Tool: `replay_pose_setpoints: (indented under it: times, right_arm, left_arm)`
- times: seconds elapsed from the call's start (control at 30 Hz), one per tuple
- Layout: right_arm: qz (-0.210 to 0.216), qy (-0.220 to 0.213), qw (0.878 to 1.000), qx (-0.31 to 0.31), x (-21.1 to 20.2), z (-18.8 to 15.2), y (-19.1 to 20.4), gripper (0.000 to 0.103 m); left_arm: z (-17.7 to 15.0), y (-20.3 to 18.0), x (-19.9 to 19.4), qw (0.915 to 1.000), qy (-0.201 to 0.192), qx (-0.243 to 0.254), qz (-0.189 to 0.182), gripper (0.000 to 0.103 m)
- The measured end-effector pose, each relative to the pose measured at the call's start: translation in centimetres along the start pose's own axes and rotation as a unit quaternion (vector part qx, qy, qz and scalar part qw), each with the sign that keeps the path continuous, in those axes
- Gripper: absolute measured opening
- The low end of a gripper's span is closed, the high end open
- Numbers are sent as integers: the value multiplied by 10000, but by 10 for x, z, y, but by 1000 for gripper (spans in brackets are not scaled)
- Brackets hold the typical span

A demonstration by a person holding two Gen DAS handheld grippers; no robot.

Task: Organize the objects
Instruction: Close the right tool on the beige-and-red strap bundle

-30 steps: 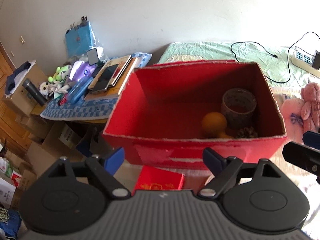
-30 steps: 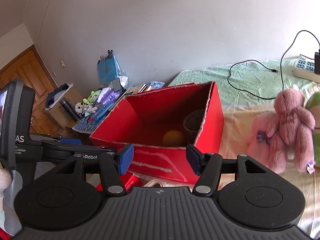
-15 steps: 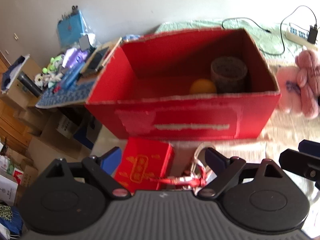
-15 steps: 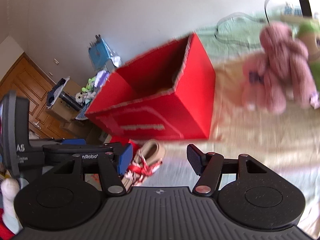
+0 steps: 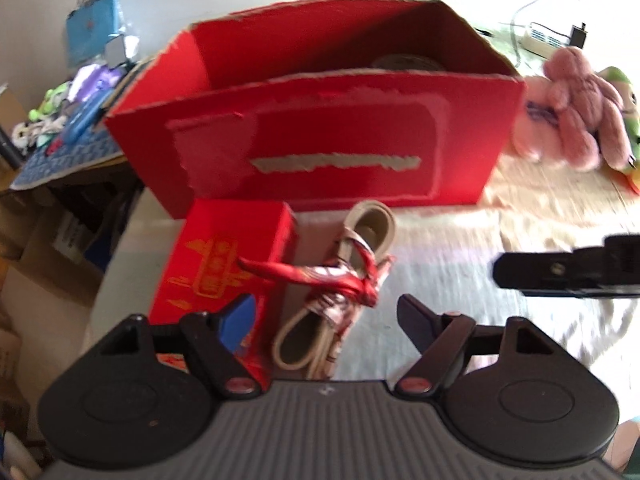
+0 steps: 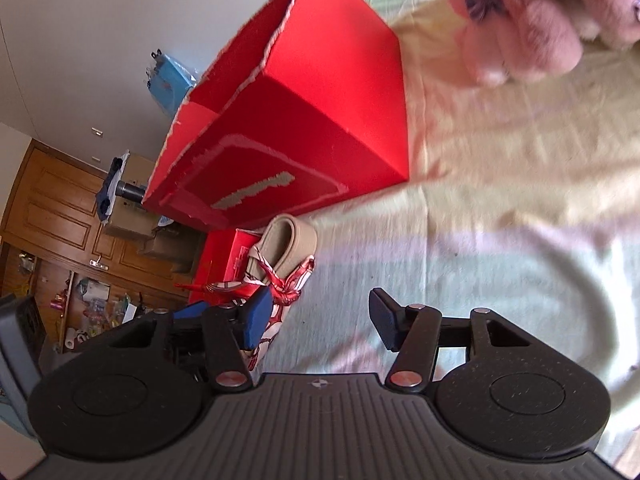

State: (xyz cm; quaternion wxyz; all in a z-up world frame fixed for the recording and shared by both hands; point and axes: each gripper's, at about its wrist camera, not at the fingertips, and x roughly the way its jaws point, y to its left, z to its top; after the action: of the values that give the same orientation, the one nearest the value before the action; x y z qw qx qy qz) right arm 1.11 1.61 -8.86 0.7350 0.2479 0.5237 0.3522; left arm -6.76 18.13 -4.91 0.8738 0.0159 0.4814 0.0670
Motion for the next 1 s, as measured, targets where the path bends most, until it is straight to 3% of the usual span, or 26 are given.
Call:
replay_pose_setpoints:
  times: [0.1, 0.33, 0.53, 0.63, 0.8, 1.0]
  right_arm:
    - [109, 122, 9999, 39, 9, 0, 1, 51]
    - [414, 295, 9987, 48, 27, 8, 5, 45]
    - [630, 528, 9965, 164, 43, 17, 8, 44]
    - [680, 632, 9953, 259, 49, 19, 9, 44]
    - [632, 739, 9948, 306, 58, 22, 14, 45]
    - [206, 739, 9970, -36, 64, 21, 27, 46]
  left_arm:
    - [-5, -5, 4, 9996, -86, 113, -226, 78]
    - [-9, -9, 14, 9991, -236, 275, -227, 71]
    - [-12, -8, 34, 9985, -191, 515, 84, 57]
    - [-14, -5, 40, 9983, -171, 550, 87, 55]
    - [-11, 0, 43, 9982, -270, 534, -49, 53]
    - [-8, -5, 45, 9978, -316, 552, -169, 39]
